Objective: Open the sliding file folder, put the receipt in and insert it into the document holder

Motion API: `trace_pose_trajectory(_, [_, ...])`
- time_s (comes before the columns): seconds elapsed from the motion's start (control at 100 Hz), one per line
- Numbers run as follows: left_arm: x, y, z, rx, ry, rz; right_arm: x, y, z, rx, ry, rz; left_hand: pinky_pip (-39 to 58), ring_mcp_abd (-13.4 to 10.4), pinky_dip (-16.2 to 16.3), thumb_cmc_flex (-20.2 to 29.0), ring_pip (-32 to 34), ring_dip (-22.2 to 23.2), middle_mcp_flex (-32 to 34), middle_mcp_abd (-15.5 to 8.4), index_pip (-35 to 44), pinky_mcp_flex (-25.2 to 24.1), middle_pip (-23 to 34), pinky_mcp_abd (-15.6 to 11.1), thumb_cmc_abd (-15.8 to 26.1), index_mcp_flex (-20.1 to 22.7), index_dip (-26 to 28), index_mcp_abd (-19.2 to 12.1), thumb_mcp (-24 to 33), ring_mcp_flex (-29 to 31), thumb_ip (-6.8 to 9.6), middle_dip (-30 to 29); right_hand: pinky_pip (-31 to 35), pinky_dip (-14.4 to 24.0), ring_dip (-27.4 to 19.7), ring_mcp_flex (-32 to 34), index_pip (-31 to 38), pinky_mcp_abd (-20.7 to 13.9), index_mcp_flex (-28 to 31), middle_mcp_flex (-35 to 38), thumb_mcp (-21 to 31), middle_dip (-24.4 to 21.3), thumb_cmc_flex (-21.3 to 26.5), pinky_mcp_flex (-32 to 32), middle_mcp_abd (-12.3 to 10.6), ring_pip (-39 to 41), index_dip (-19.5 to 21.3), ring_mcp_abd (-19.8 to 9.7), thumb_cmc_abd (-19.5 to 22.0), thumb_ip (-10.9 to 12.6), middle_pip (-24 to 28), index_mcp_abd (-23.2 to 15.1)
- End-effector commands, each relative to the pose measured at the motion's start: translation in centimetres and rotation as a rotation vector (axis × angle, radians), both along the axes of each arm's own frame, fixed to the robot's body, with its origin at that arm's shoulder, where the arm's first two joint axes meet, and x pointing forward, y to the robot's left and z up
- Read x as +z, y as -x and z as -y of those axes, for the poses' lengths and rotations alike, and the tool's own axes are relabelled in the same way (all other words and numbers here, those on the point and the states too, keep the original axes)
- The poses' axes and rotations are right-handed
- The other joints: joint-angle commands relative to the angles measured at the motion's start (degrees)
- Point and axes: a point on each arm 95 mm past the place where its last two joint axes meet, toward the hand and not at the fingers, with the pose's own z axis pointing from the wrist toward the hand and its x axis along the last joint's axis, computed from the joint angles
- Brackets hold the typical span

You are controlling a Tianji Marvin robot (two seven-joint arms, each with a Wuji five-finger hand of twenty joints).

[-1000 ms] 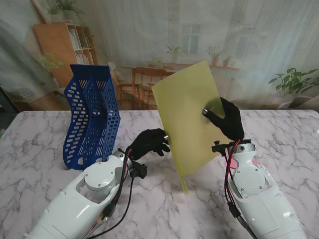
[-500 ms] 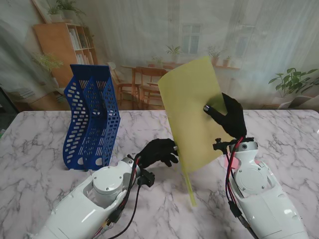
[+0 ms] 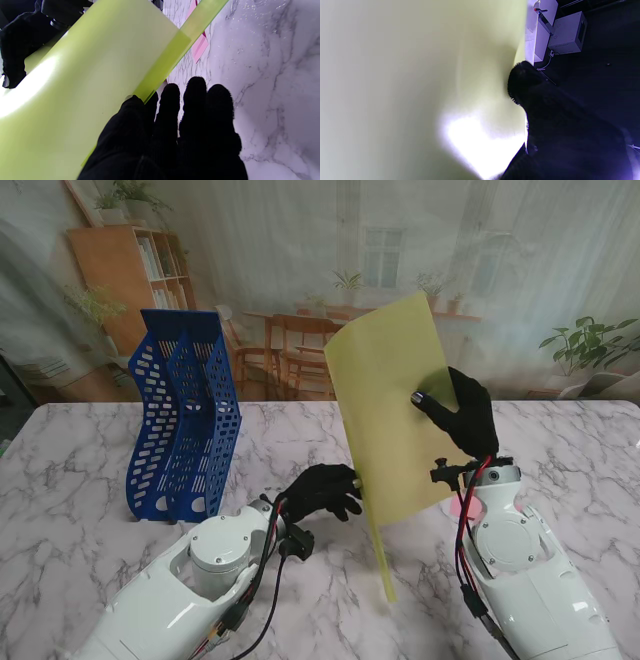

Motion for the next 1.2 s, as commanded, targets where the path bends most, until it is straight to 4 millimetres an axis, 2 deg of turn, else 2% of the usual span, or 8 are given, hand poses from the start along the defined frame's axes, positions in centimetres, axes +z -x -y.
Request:
trace_pose_trajectory(0.0, [-0.2,0.7,0.6,-0.041,0.001,-0.017,0.0,0.0,0.0,-0.004,-0.007,0.005,2.67,0.86,-0.31,3.45,1.67,0.58,1.58,-0.02,3.88,1.16,1.09,-2.27,-1.22,3.92,0.42,-3.95,1.41,1.55,0.50,0.13,1.35,-0.56,1.01,1.92,4.57,-2.94,-0.19,0.55,4.88,0.67,4.55,0.49,-1.48,2.38,2.46,-2.44,6.33,2.11,1.78,-10.90])
trace_pose_trajectory(0.5, [-0.5,1.8,0.3,-0.070,-0.007,-0.033,0.2,0.4,0.5,-0.004,0.017,0.019,2.15,1.70,-0.39,3.45,1.15,0.39,0.32,0.17,3.06,-0.17,0.53,-1.59,-0.86,3.06,0.02,-3.48,1.87,0.33,0.56,-0.17,1.29,-0.64,1.05,1.88,4.50,-3.03,-0.24,0.54,4.82,0.70,4.54,0.44,-1.67,2.27,2.54,-2.46,6.37,2.12,1.68,-10.96])
trace_pose_trajectory(0.54, [-0.3,1.7,0.2,-0.064,0.000,-0.030,0.1,0.5,0.5,-0.003,0.017,0.014,1.36,2.24,-0.47,3.46,0.42,0.17,-1.20,0.55,1.86,-1.48,-0.12,-0.94,-0.52,2.26,-0.57,-3.02,1.21,-0.80,0.35,-0.86,1.28,-0.64,1.04,1.83,4.49,-3.00,-0.25,0.50,4.84,0.70,4.57,0.44,-1.59,2.24,2.53,-2.43,6.37,2.13,1.66,-10.94])
trace_pose_trajectory(0.6, [0.0,1.6,0.0,-0.054,0.015,-0.028,-0.1,0.7,0.6,-0.002,0.018,0.004,-1.86,3.51,-0.10,2.66,-2.06,-0.28,-6.16,1.03,-3.55,-5.17,-1.72,0.03,-0.29,-0.83,-0.78,-2.25,-2.94,-4.65,1.56,-3.10,1.22,-0.66,1.03,1.73,4.42,-2.96,-0.35,0.46,4.88,0.70,4.61,0.28,-1.49,2.17,2.47,-2.28,6.37,2.14,1.64,-10.72])
trace_pose_trajectory(0.67, [0.3,1.4,-0.3,-0.044,0.021,-0.016,-0.3,0.9,0.7,-0.011,0.028,0.000,-5.73,4.43,-0.01,-0.17,-4.44,-0.70,-13.35,1.89,-10.38,-9.08,-4.30,0.30,-0.19,-4.98,-0.37,-1.60,-2.33,-9.16,2.18,-4.44,1.29,-0.63,1.02,1.86,4.45,-2.73,-0.38,0.43,4.87,0.64,4.62,0.39,-1.30,2.13,2.38,-2.26,6.28,2.10,1.53,-10.39])
trace_pose_trajectory(0.76, [0.7,0.9,-0.7,-0.030,0.013,0.014,-0.4,1.3,0.7,-0.012,0.020,-0.012,-9.56,4.67,-0.69,-4.92,-6.25,-0.86,-20.58,2.63,-16.35,-13.08,-5.58,-0.48,1.61,-9.13,-3.01,-0.57,-3.22,-14.21,2.48,-4.60,1.26,-0.66,0.96,1.95,4.39,-2.41,-0.50,0.44,4.99,0.54,4.71,0.44,-1.03,2.01,2.19,-2.02,6.33,2.12,1.49,-9.66])
trace_pose_trajectory(0.92, [1.4,0.0,-1.6,0.012,-0.015,0.070,-0.2,1.8,0.7,-0.025,0.013,-0.032,-13.37,4.57,-1.58,-8.31,-8.10,-1.13,-29.31,3.09,-20.71,-17.26,-7.62,-1.62,-0.02,-14.87,-5.31,-0.01,-5.00,-19.64,2.40,-5.23,1.27,-0.68,0.92,2.08,4.36,-2.18,-0.75,0.47,5.01,0.43,4.75,0.54,-1.05,1.94,2.03,-1.98,6.60,2.09,1.52,-9.11])
trace_pose_trajectory(1.19, [2.0,-0.6,-2.2,0.047,-0.008,0.066,-0.1,1.9,0.2,-0.055,-0.029,-0.108,-6.82,5.05,1.54,-6.21,-2.33,3.07,-18.50,4.07,-23.82,-12.21,-1.78,-1.02,0.41,-14.77,-7.33,2.05,-3.48,-12.51,2.75,-1.49,1.16,-0.83,0.54,2.43,4.18,-1.53,-1.32,0.54,4.93,-0.08,4.92,0.82,-0.80,1.36,1.76,-1.54,6.97,2.06,1.19,-7.91])
